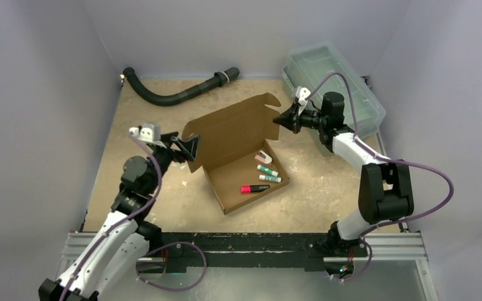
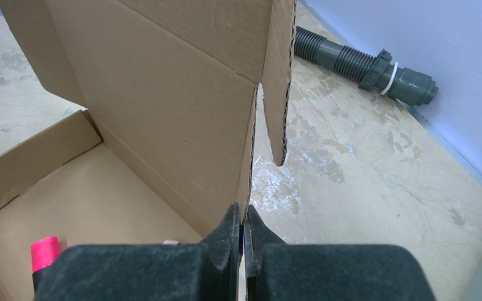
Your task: Fold the paper box
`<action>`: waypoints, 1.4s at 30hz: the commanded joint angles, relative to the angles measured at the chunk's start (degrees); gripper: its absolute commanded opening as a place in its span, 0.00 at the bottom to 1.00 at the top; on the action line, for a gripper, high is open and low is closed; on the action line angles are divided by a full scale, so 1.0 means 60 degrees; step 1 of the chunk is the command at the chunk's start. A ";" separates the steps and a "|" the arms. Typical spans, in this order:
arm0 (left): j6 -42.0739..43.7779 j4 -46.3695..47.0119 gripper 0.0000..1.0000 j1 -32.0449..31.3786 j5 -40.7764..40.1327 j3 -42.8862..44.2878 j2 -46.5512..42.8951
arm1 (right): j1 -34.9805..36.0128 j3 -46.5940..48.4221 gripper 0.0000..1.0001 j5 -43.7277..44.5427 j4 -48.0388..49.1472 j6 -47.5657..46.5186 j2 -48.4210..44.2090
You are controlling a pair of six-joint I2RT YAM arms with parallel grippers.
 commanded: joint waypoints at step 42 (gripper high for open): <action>0.6054 -0.8766 0.00 -0.0711 0.3495 1.0876 0.7382 | -0.0024 0.0356 0.00 -0.0491 -0.0130 -0.0008 -0.0128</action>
